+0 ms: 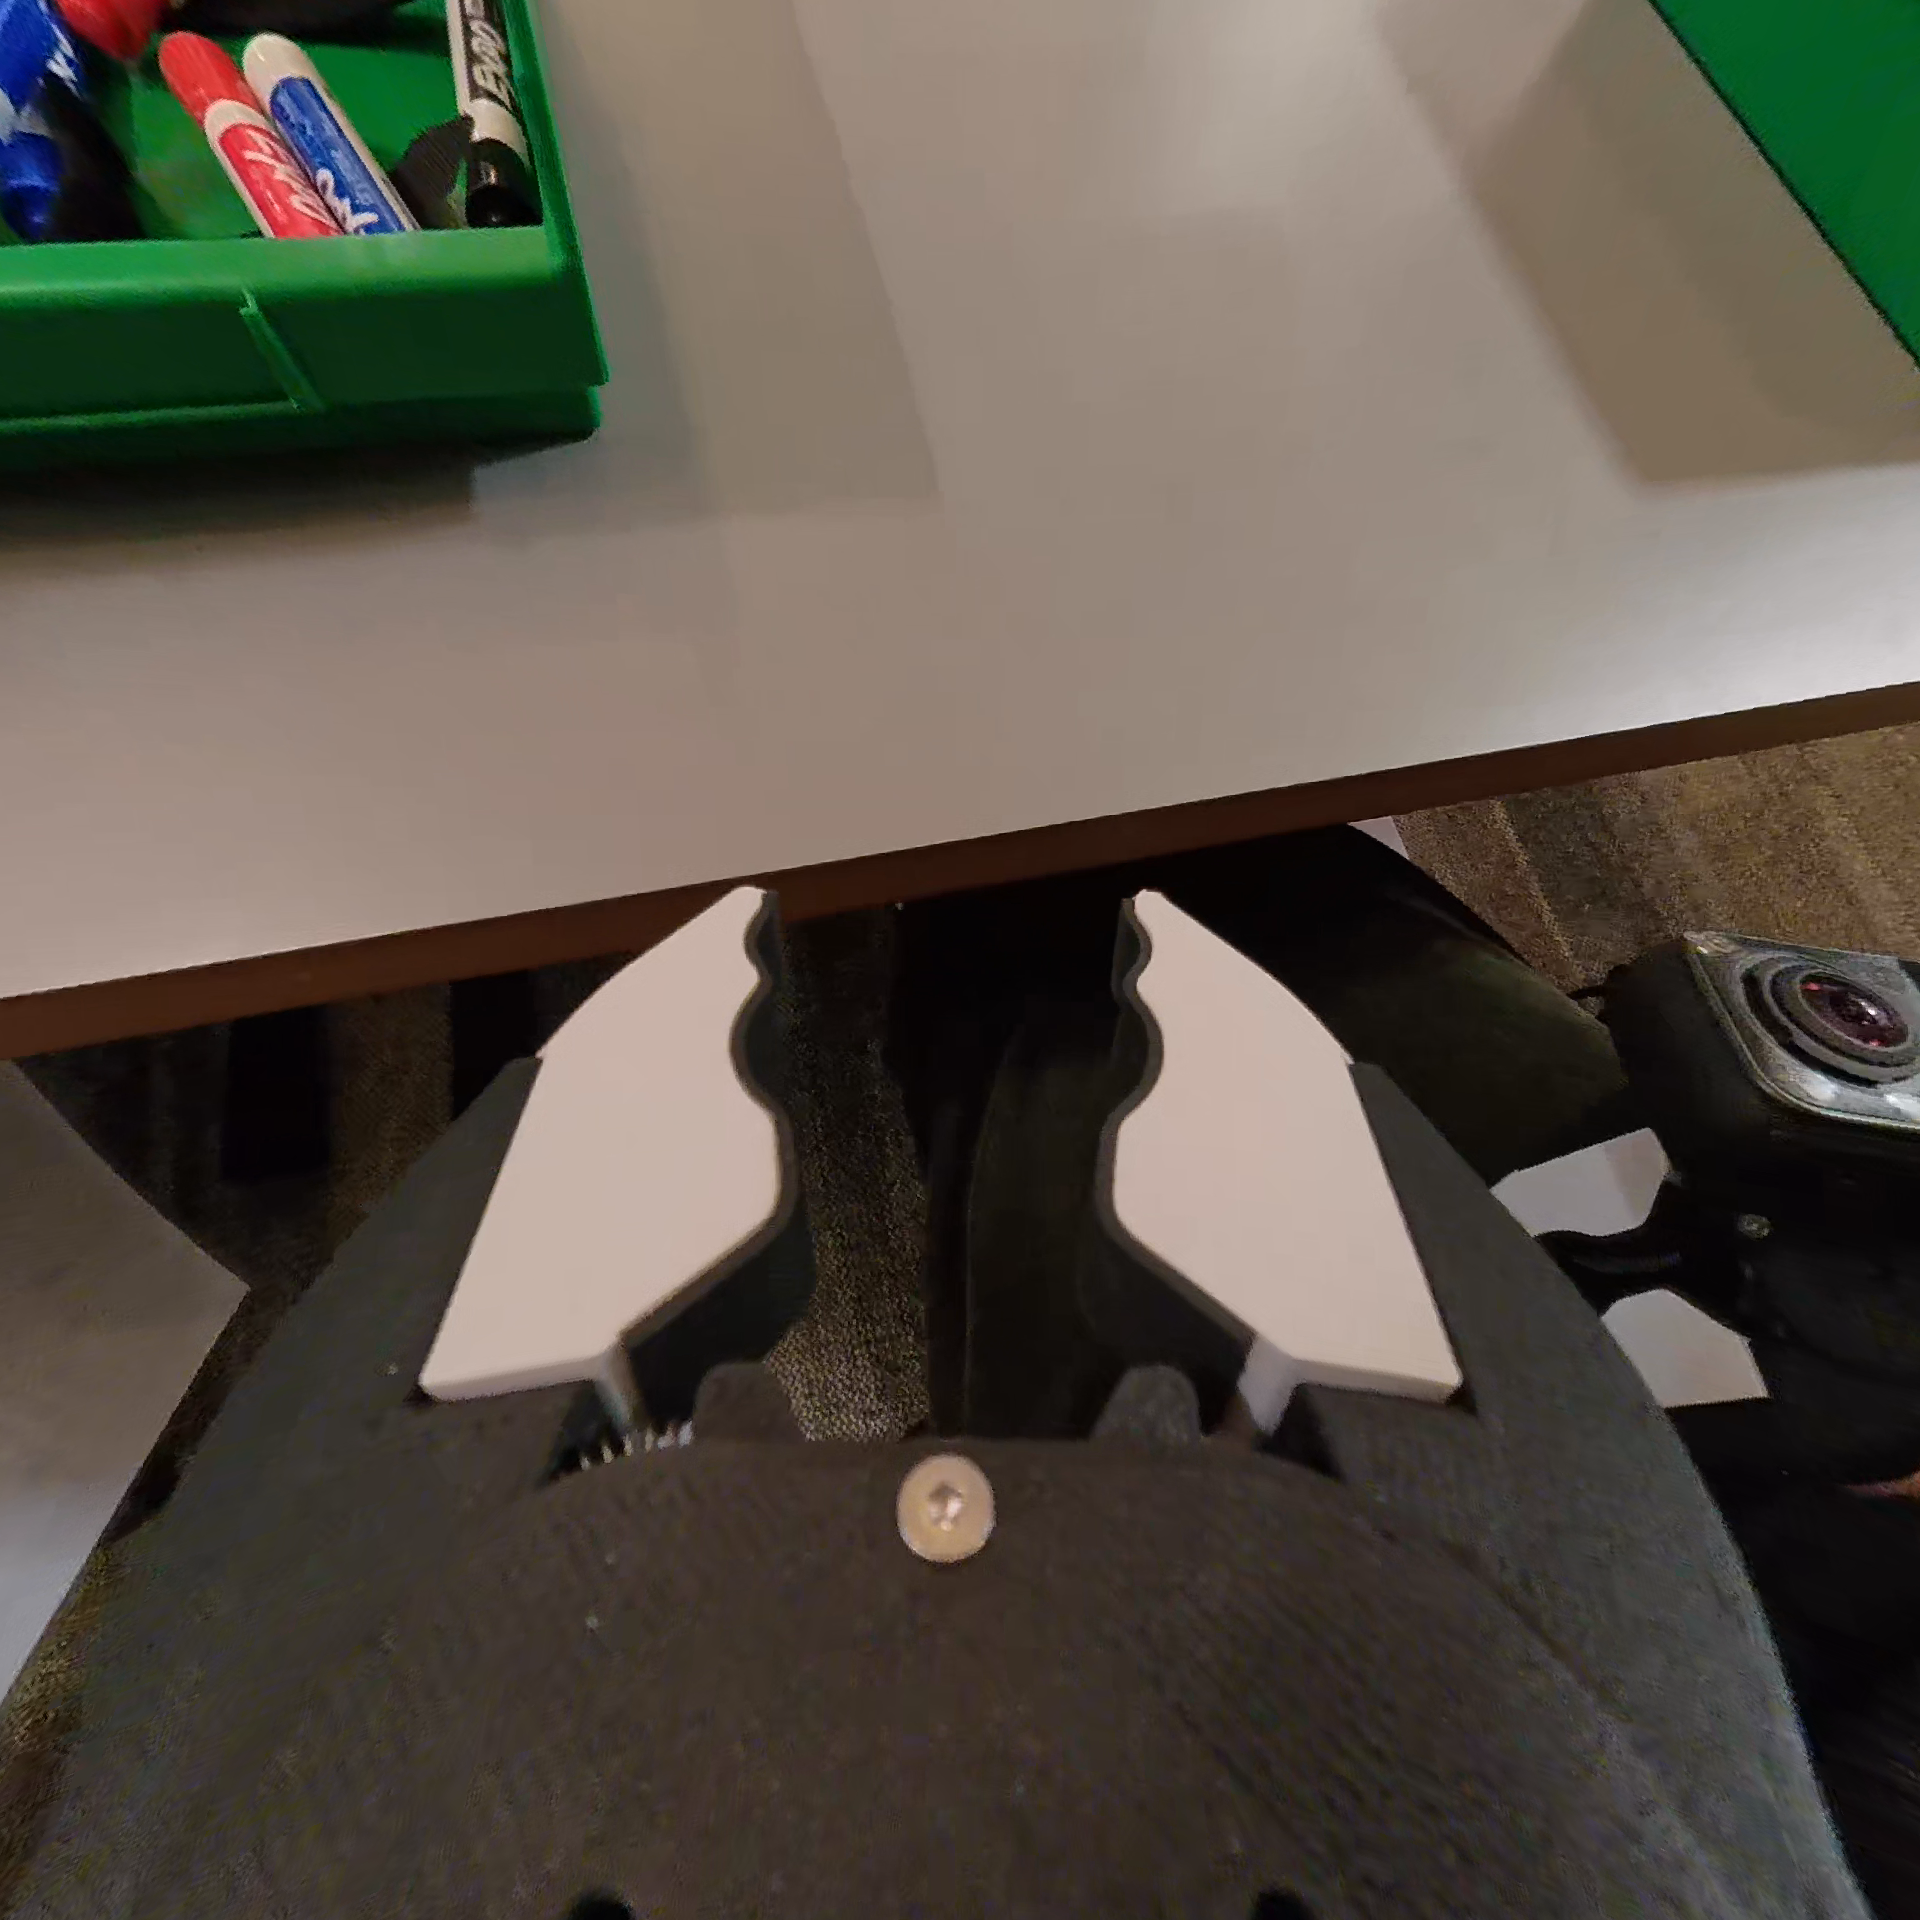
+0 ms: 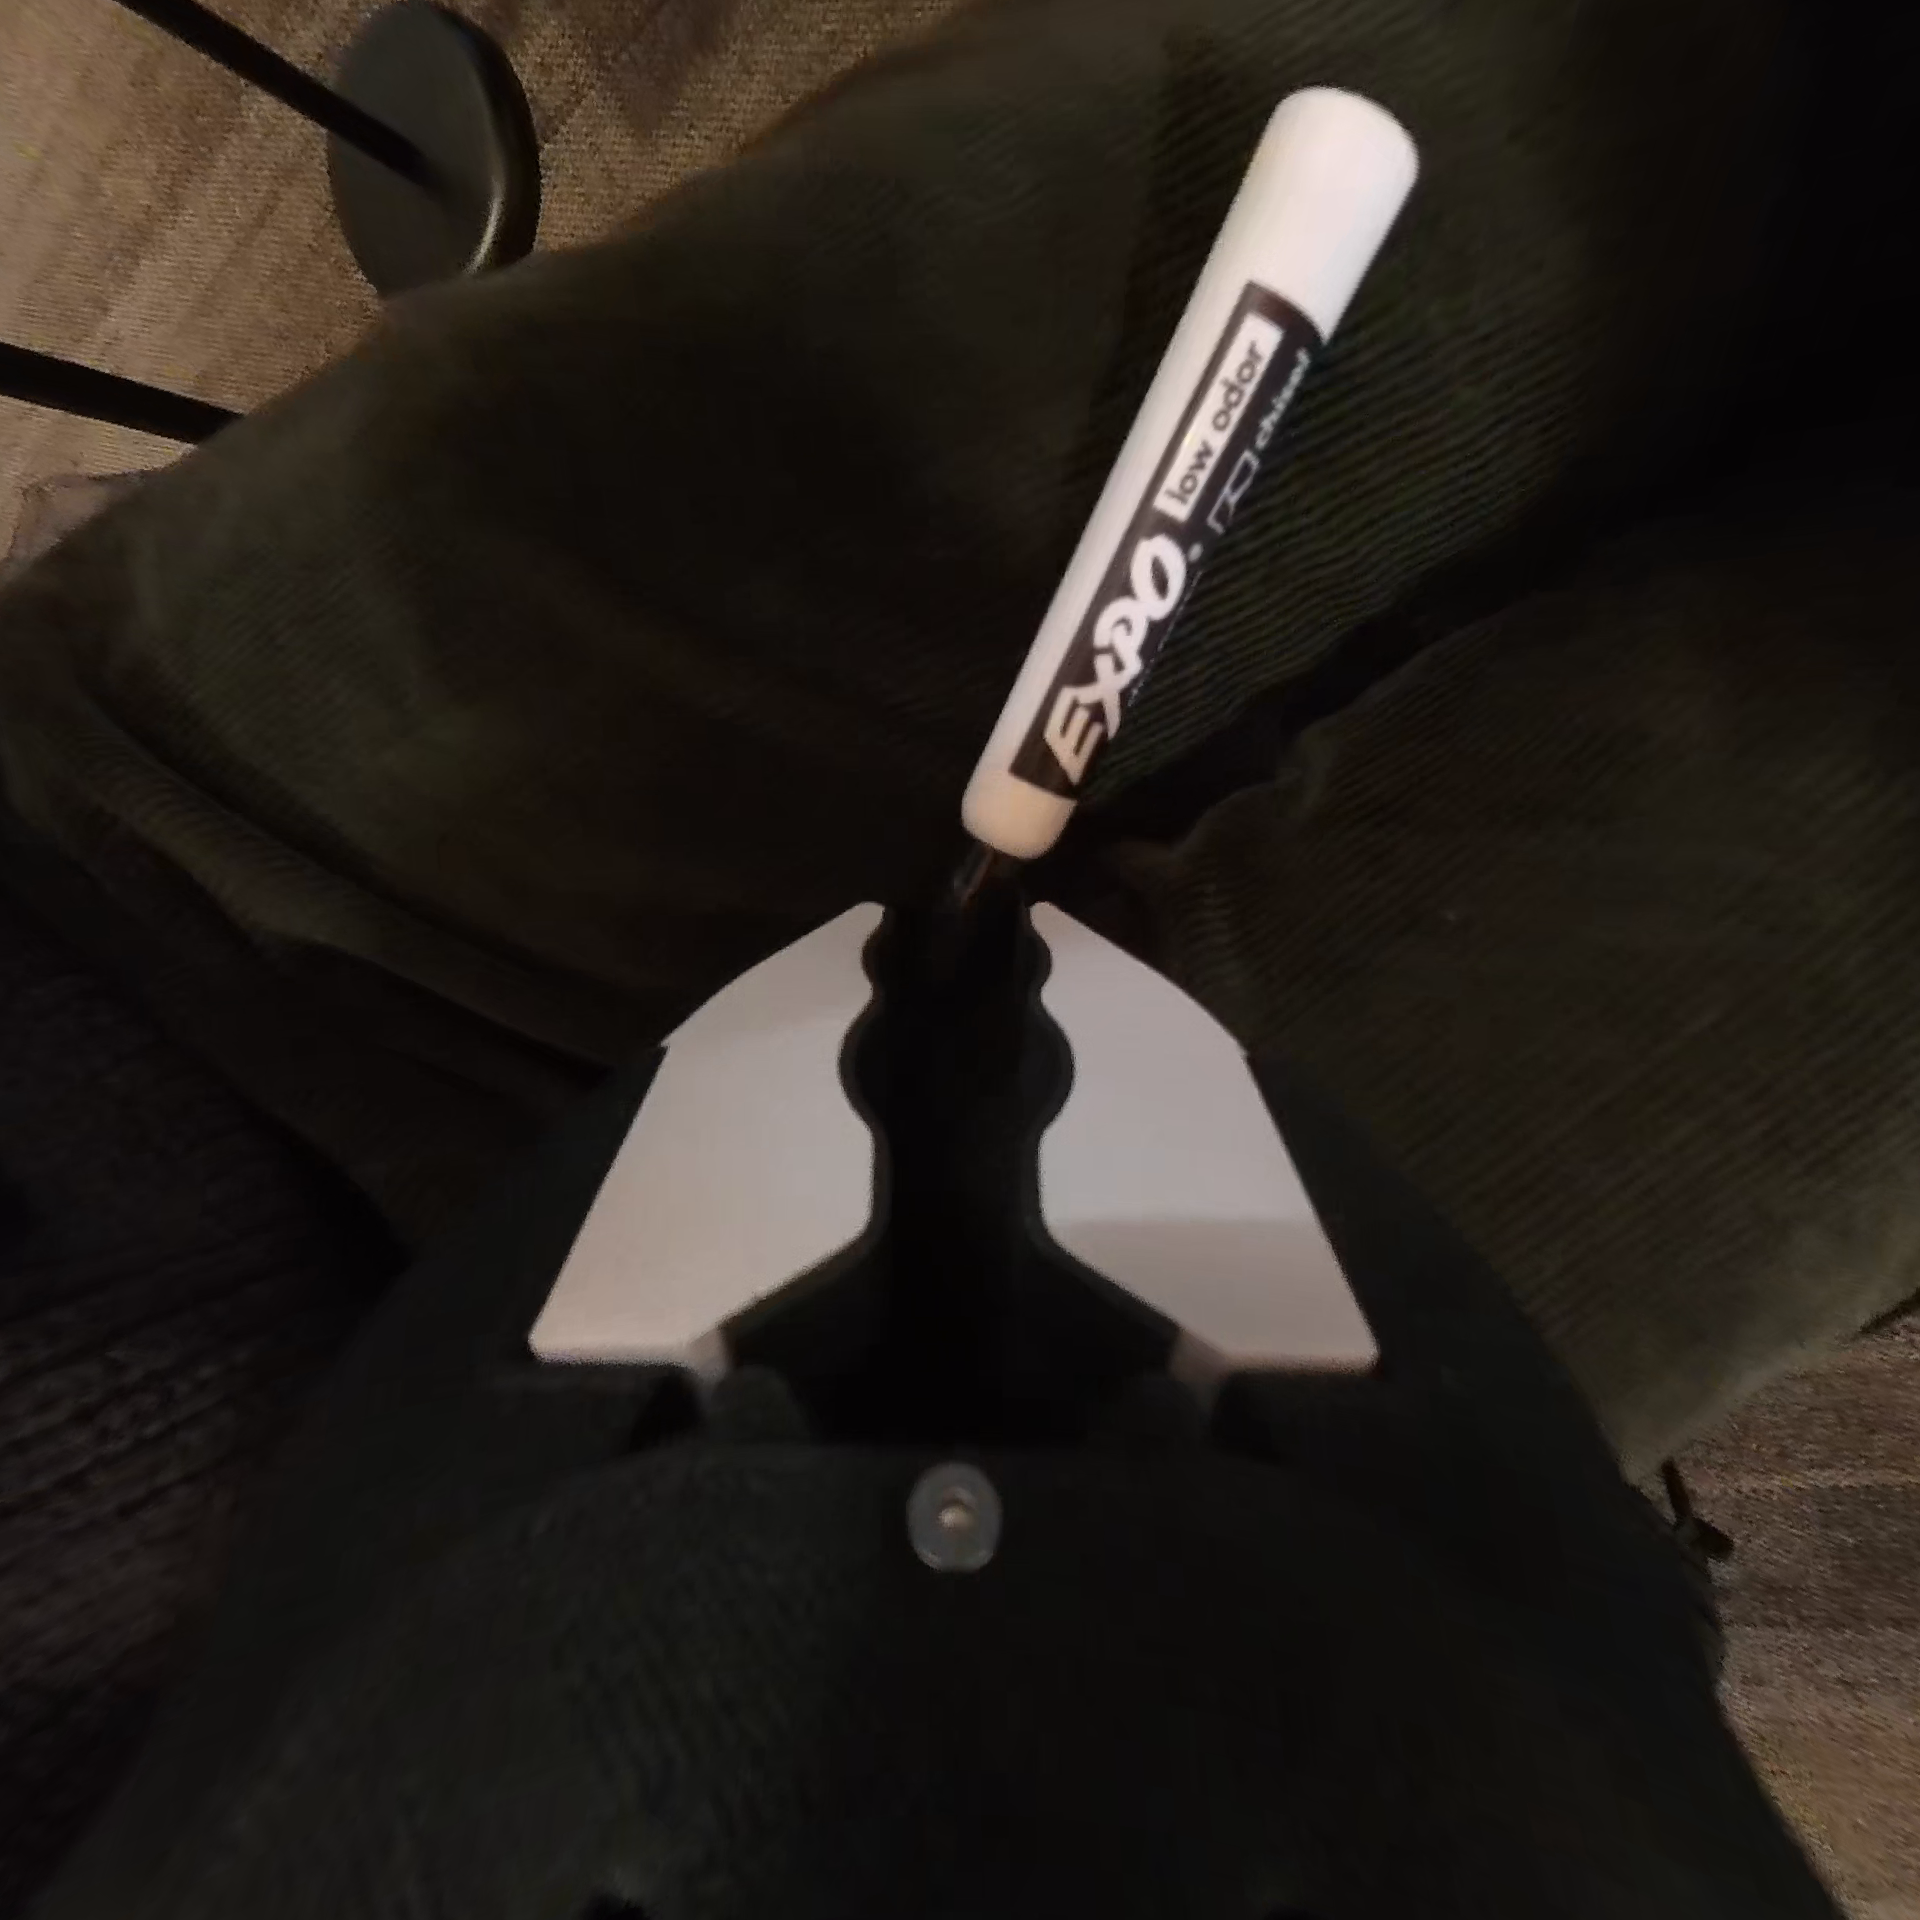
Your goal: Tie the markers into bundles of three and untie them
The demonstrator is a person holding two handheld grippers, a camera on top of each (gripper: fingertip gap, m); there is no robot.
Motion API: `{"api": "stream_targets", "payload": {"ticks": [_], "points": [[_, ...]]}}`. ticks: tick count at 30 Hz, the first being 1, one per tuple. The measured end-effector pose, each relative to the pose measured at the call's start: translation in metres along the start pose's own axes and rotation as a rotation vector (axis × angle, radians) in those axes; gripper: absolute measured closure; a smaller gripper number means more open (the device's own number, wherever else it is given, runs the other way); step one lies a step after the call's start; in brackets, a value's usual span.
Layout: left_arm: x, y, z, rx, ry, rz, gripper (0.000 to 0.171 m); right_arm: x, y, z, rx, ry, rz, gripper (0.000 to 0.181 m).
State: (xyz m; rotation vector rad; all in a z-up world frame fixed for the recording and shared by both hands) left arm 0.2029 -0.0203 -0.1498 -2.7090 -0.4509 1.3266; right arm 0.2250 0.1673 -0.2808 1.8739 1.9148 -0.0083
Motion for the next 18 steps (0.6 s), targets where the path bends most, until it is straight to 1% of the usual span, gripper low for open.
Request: {"api": "stream_targets", "payload": {"ticks": [3, 7, 11, 14, 15, 18], "points": [[0.001, 0.002, 0.002, 0.007, 0.013, -0.01, 0.108, -0.002, 0.002, -0.003, 0.004, -0.008, -0.035, 0.159], [-0.001, 0.005, 0.0, 0.001, -0.005, -0.014, 0.109, -0.007, 0.005, -0.016, 0.037, -0.035, -0.118, 0.16], [-0.002, 0.01, 0.0, 0.015, -0.009, -0.05, 0.108, -0.025, 0.015, -0.039, -0.019, -0.162, -0.124, 0.161], [-0.003, 0.017, -0.001, 0.02, -0.012, -0.116, 0.108, -0.038, 0.019, -0.06, -0.04, -0.265, -0.128, 0.161], [-0.008, 0.02, -0.004, 0.015, -0.044, -0.148, 0.108, -0.043, 0.019, -0.069, -0.041, -0.299, -0.129, 0.161], [-0.029, 0.035, -0.022, -0.015, -0.231, -0.246, 0.108, -0.062, 0.018, -0.099, -0.02, -0.387, -0.157, 0.161]]}}
Point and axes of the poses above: each gripper's, where its closed fingertips meet, z out along the fingers, x out of its underside, y = z × x across the jaws, the point moved 4 cm from there along -z, back along the fingers, and after that the axes turned 8 degrees about -z, right-handed, at the moved point
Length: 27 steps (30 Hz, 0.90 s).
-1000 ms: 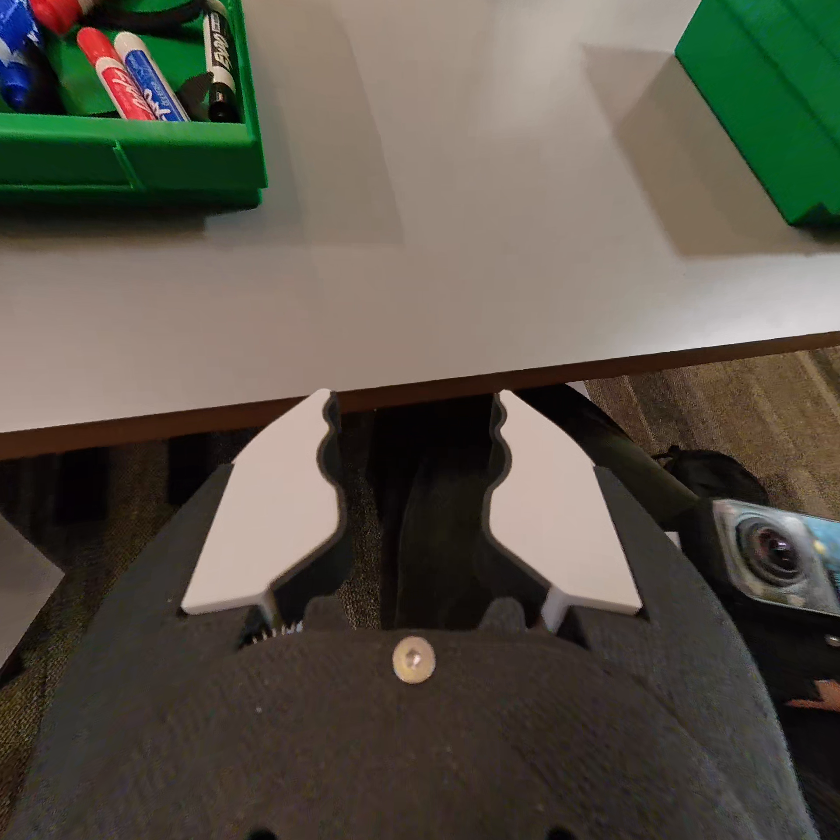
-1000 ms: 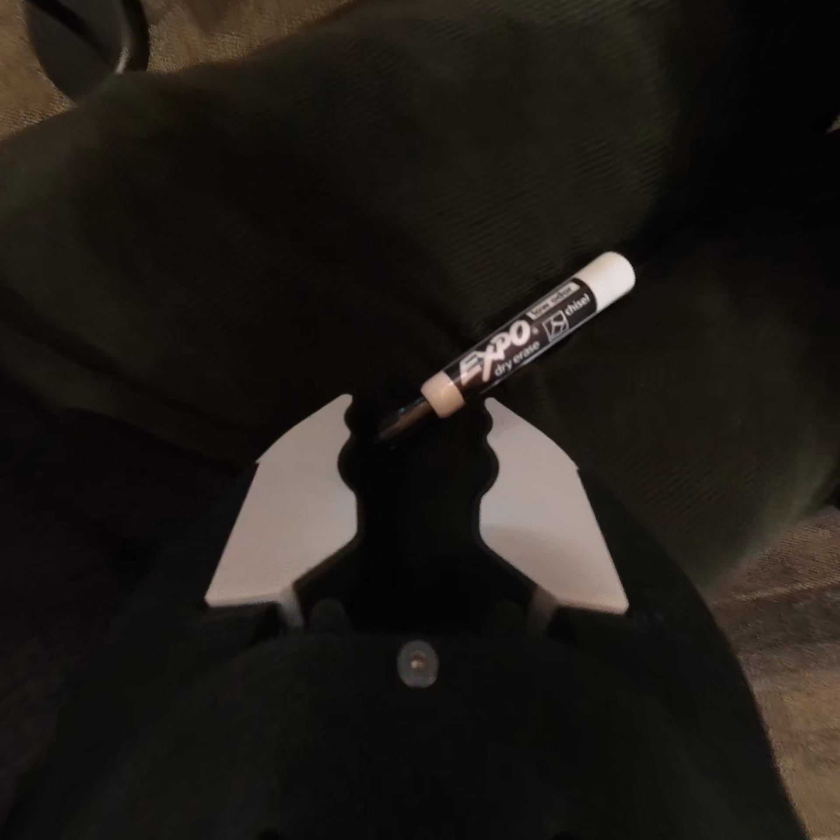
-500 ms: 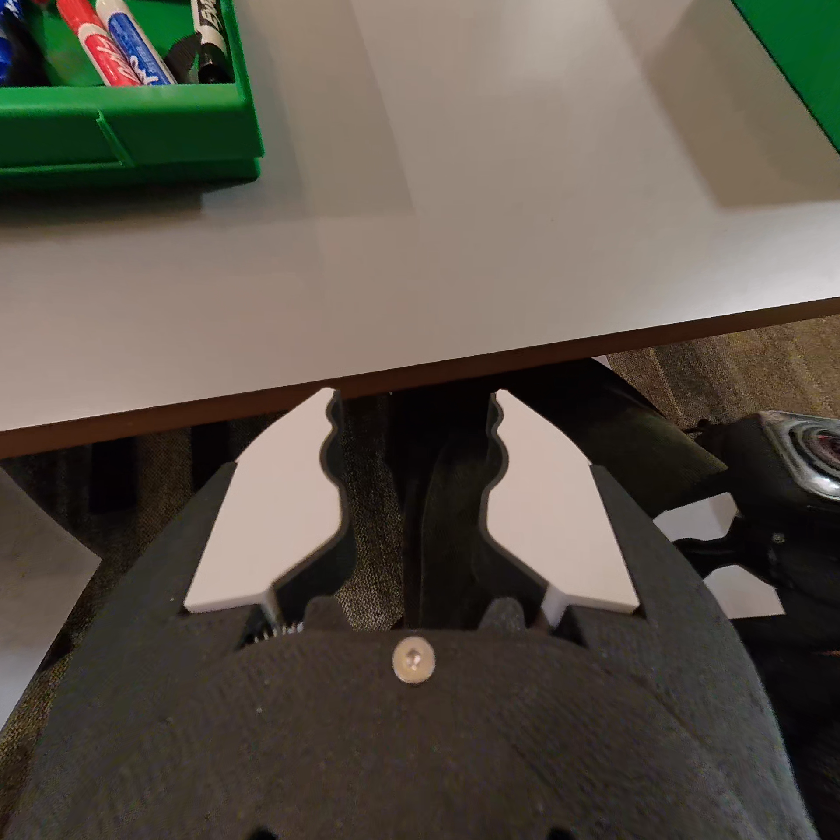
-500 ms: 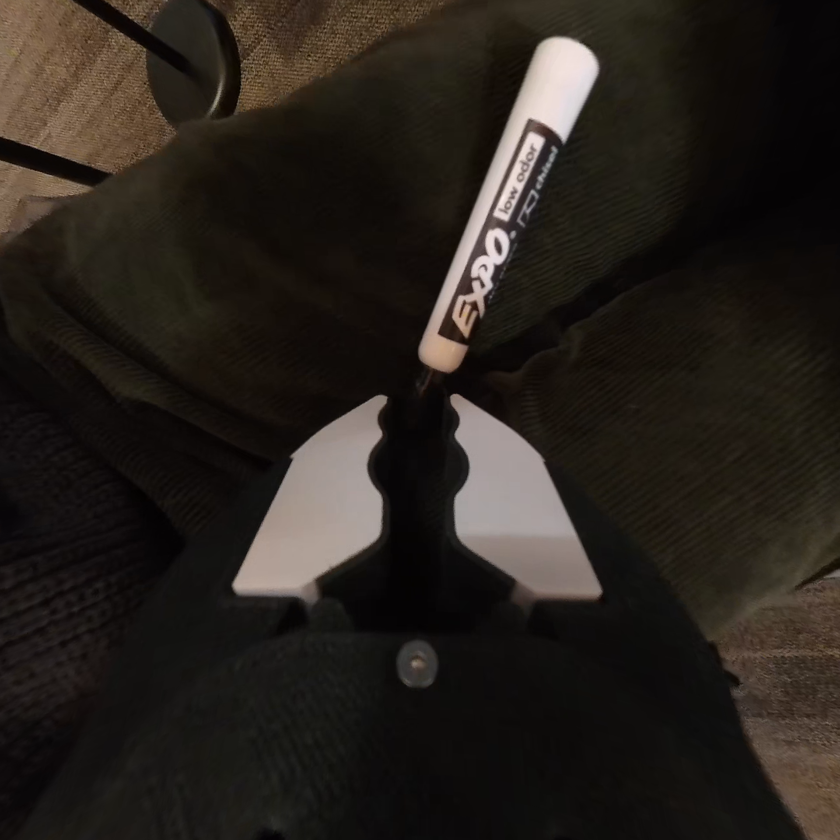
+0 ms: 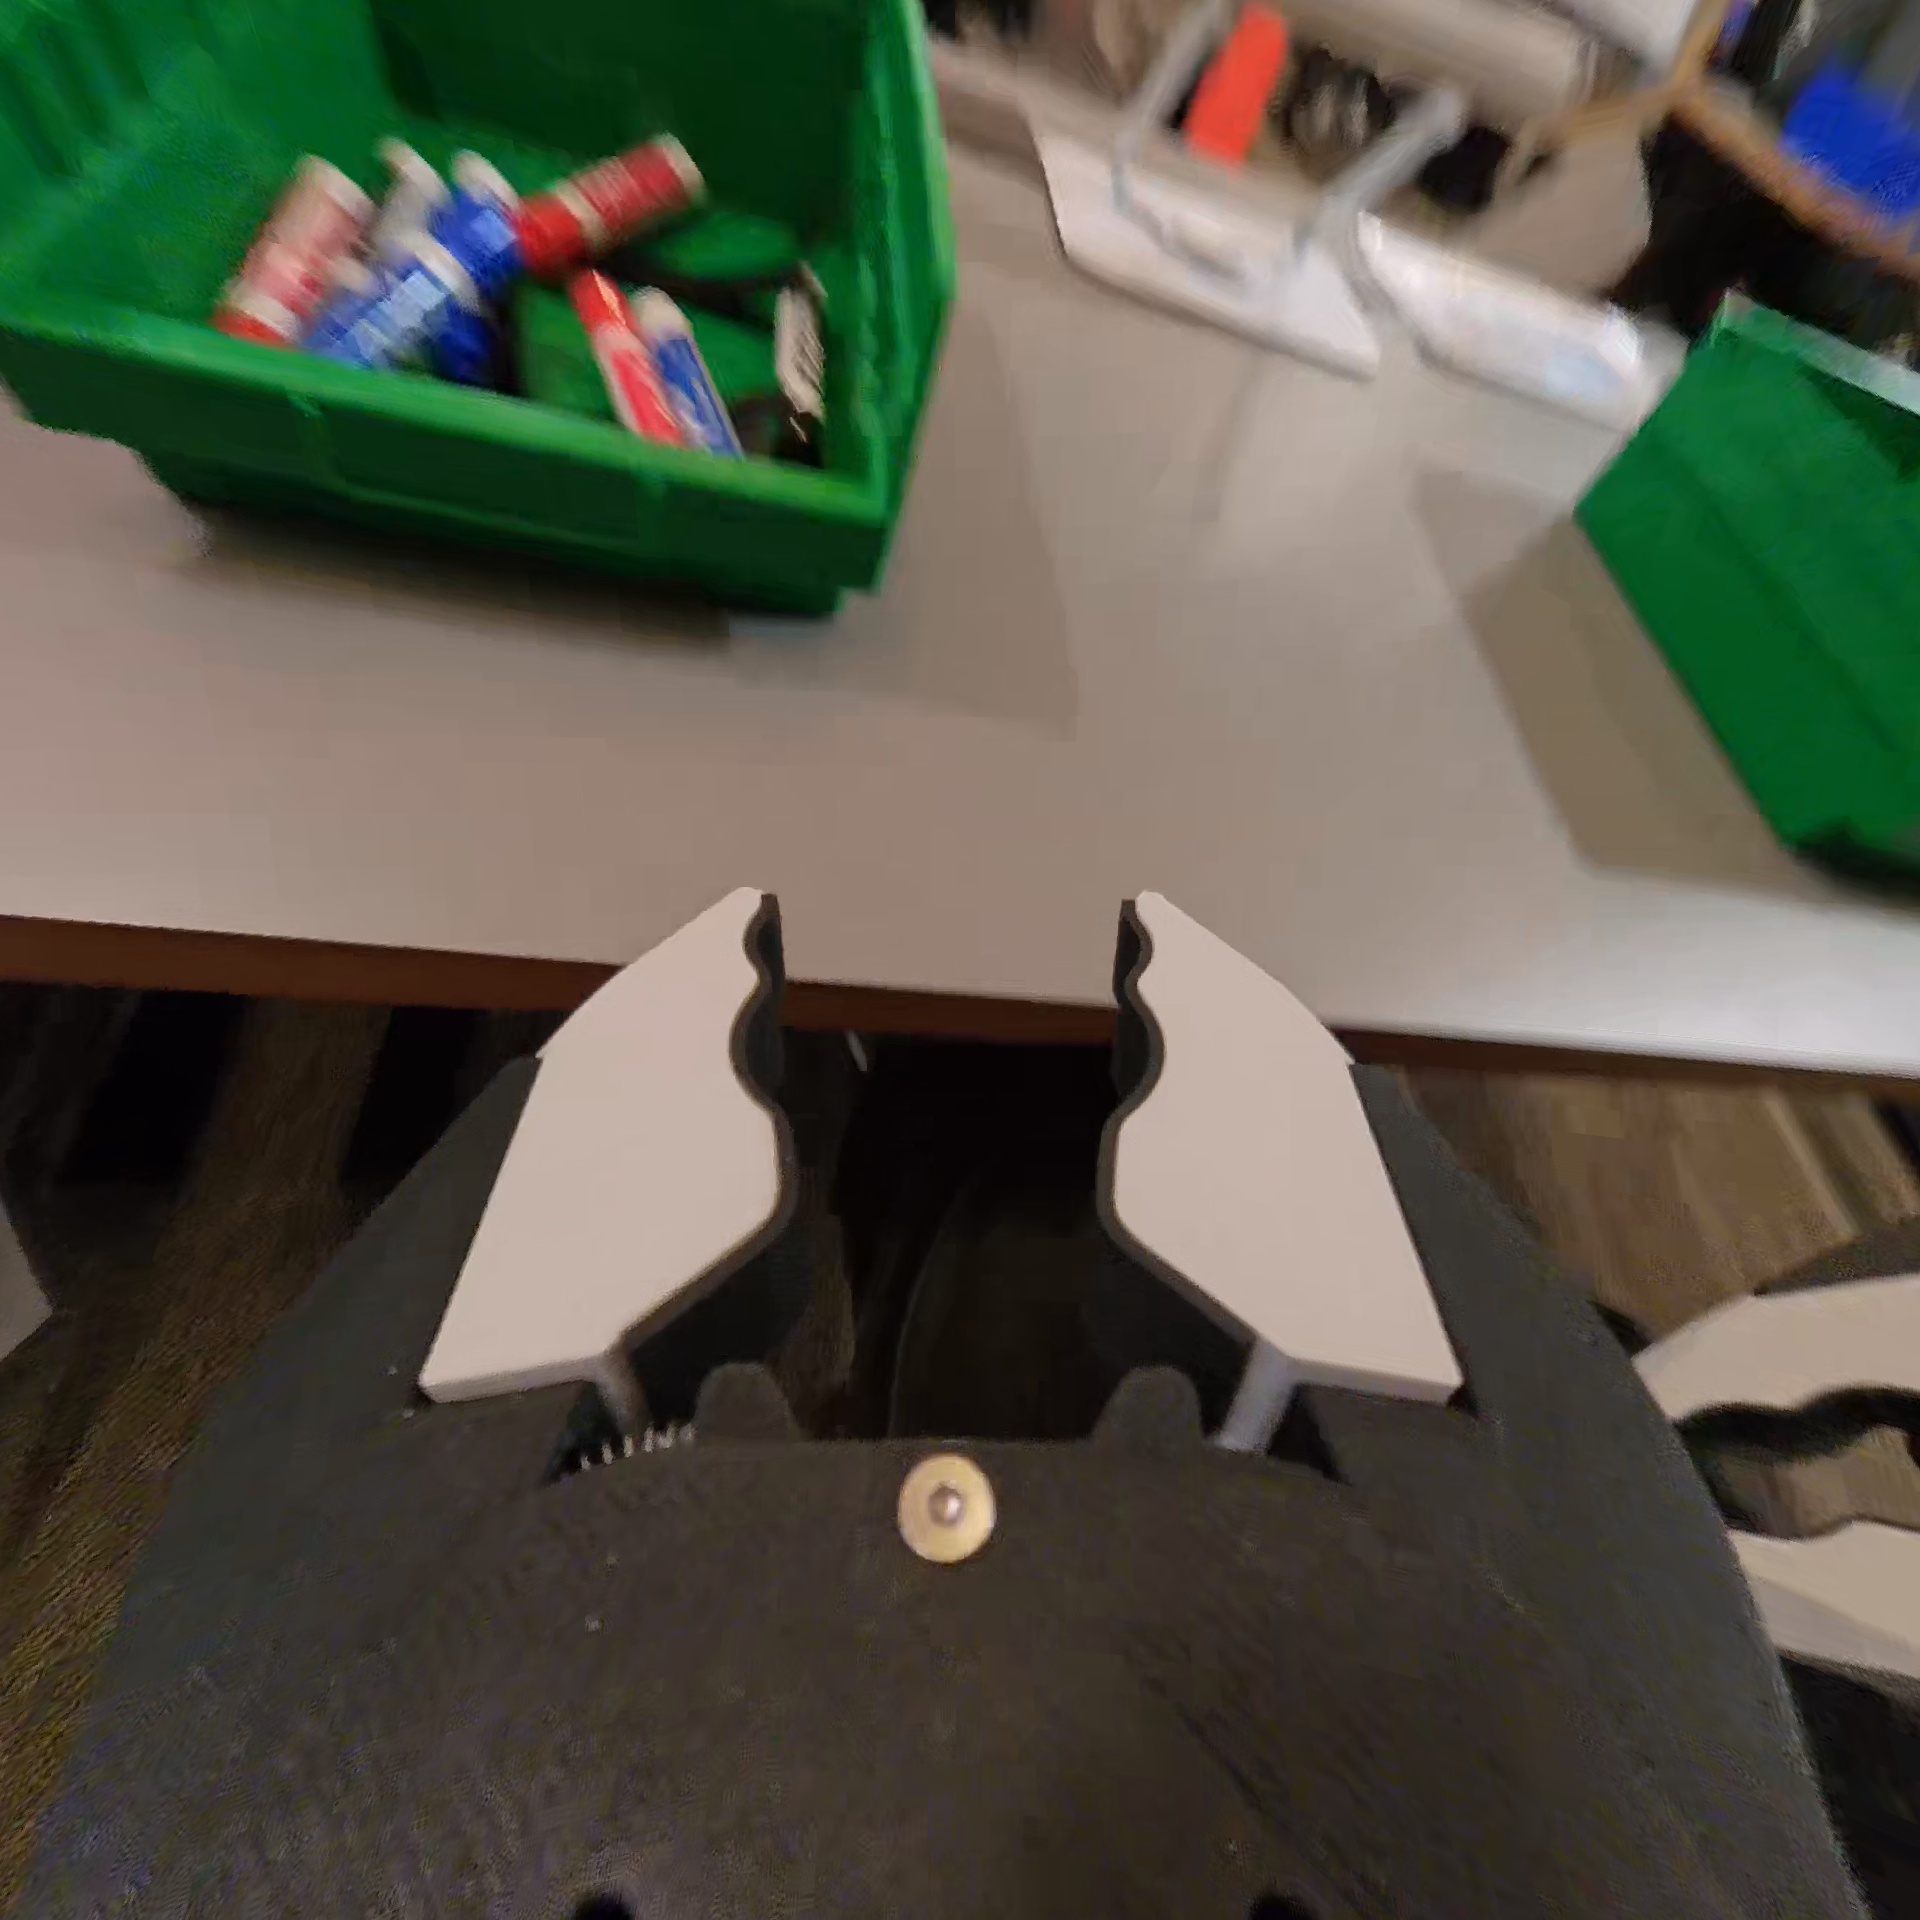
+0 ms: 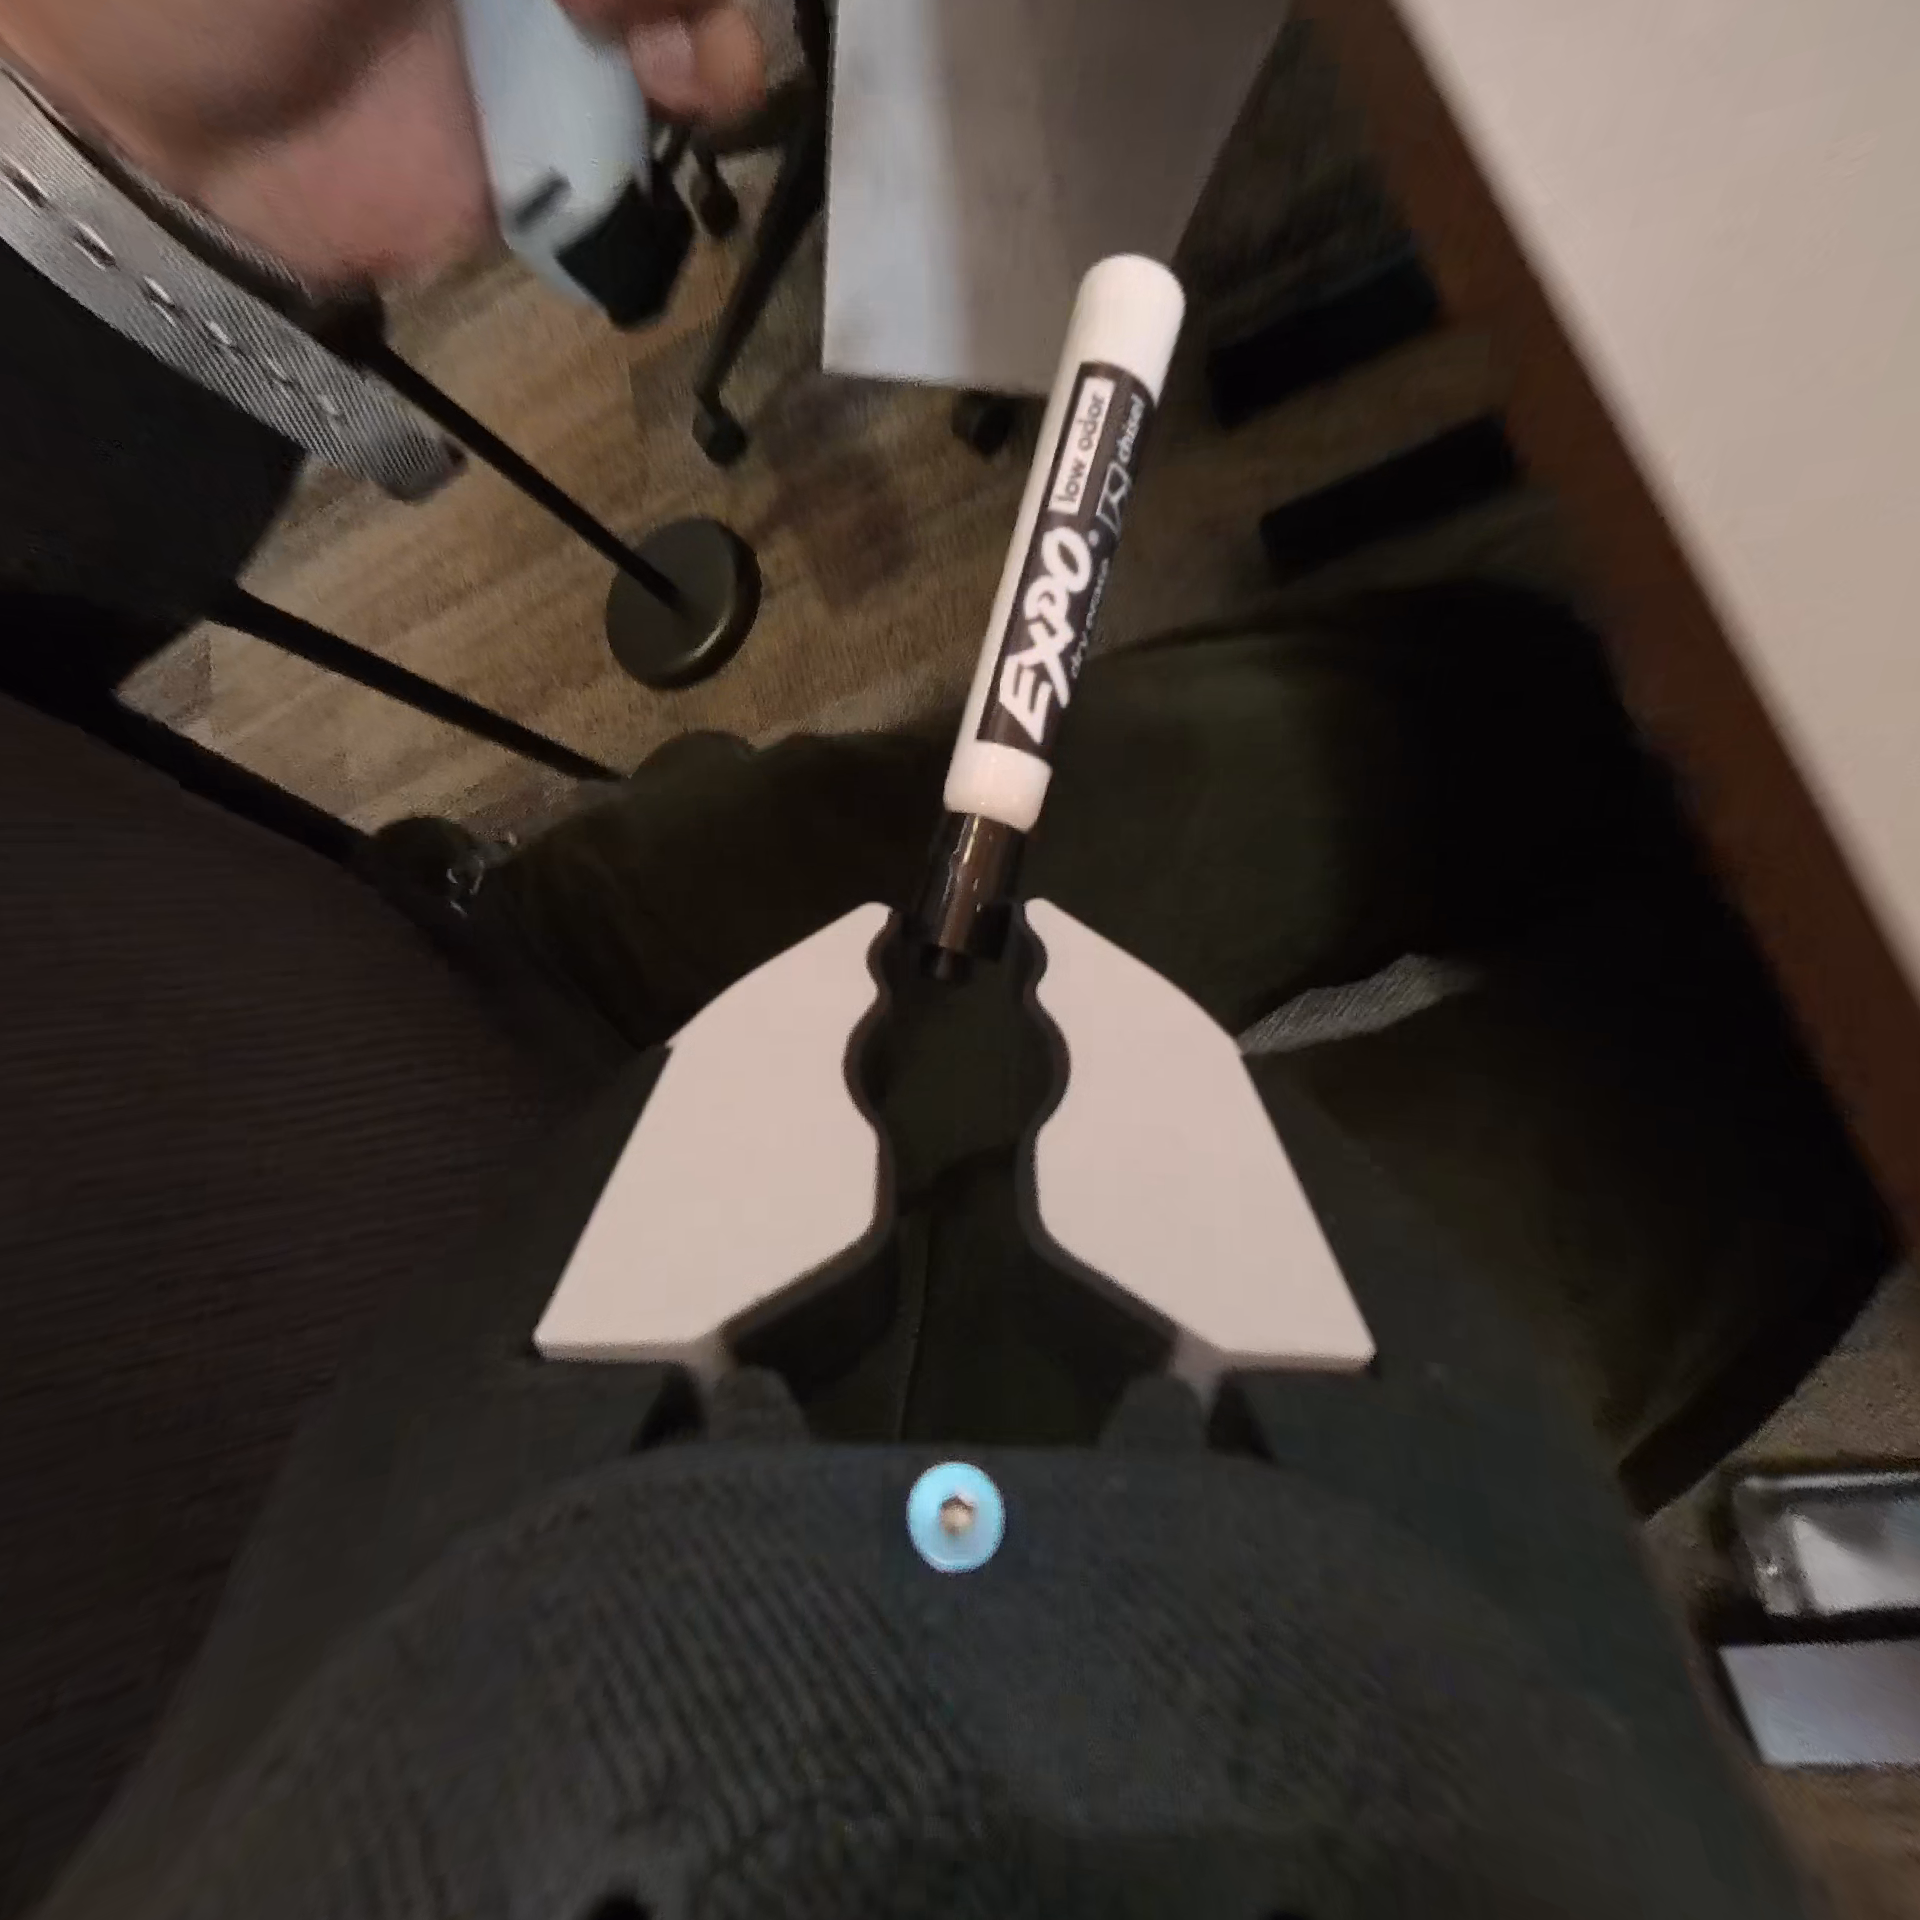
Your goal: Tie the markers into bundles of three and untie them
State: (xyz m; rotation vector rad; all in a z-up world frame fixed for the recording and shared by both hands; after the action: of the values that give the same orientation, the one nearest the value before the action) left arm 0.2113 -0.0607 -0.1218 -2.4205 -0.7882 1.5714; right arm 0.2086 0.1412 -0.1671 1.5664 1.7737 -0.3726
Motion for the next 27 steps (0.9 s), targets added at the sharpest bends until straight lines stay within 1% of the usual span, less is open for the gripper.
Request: {"api": "stream_targets", "payload": {"ticks": [3, 5, 6, 9, 11, 12, 14, 16, 18, 19, 22, 24, 26, 27], "points": [[-0.022, 0.014, -0.014, -0.041, -0.16, -0.086, 0.107, -0.036, -0.018, -0.016, 0.056, -0.032, -0.079, 0.161], [-0.031, 0.022, -0.017, -0.063, -0.216, -0.119, 0.103, -0.07, -0.037, -0.021, 0.082, -0.058, -0.129, 0.161], [-0.033, 0.024, -0.017, -0.07, -0.225, -0.125, 0.1, -0.089, -0.048, -0.022, 0.095, -0.069, -0.16, 0.161], [-0.032, 0.024, -0.007, -0.05, -0.166, -0.124, 0.093, -0.15, -0.092, -0.016, 0.151, -0.089, -0.241, 0.161], [-0.024, 0.017, 0.001, 0.011, -0.062, -0.109, 0.09, -0.195, -0.125, -0.006, 0.156, -0.123, -0.248, 0.161], [-0.017, 0.013, 0.006, 0.049, 0.006, -0.104, 0.087, -0.217, -0.144, 0.001, 0.16, -0.136, -0.241, 0.161], [-0.004, 0.011, 0.015, 0.074, 0.097, -0.1, 0.083, -0.256, -0.18, 0.023, 0.127, -0.146, -0.198, 0.161], [0.001, 0.015, 0.021, 0.053, 0.133, -0.071, 0.082, -0.283, -0.216, 0.05, 0.099, -0.086, -0.155, 0.161], [0.0, 0.025, 0.023, -0.005, 0.135, -0.018, 0.081, -0.298, -0.246, 0.074, 0.12, -0.001, -0.158, 0.161], [-0.001, 0.029, 0.024, -0.026, 0.135, 0.0, 0.08, -0.307, -0.256, 0.079, 0.141, 0.005, -0.17, 0.161], [-0.005, 0.037, 0.028, -0.04, 0.132, -0.004, 0.08, -0.321, -0.267, 0.087, 0.118, 0.032, -0.162, 0.162], [-0.008, 0.043, 0.033, -0.046, 0.136, -0.002, 0.08, -0.324, -0.269, 0.082, 0.139, 0.031, -0.179, 0.162], [-0.014, 0.046, 0.039, -0.053, 0.14, 0.01, 0.08, -0.324, -0.267, 0.065, 0.194, 0.02, -0.195, 0.161], [-0.021, 0.045, 0.041, -0.042, 0.13, 0.016, 0.08, -0.322, -0.262, 0.053, 0.212, -0.001, -0.197, 0.158]]}}
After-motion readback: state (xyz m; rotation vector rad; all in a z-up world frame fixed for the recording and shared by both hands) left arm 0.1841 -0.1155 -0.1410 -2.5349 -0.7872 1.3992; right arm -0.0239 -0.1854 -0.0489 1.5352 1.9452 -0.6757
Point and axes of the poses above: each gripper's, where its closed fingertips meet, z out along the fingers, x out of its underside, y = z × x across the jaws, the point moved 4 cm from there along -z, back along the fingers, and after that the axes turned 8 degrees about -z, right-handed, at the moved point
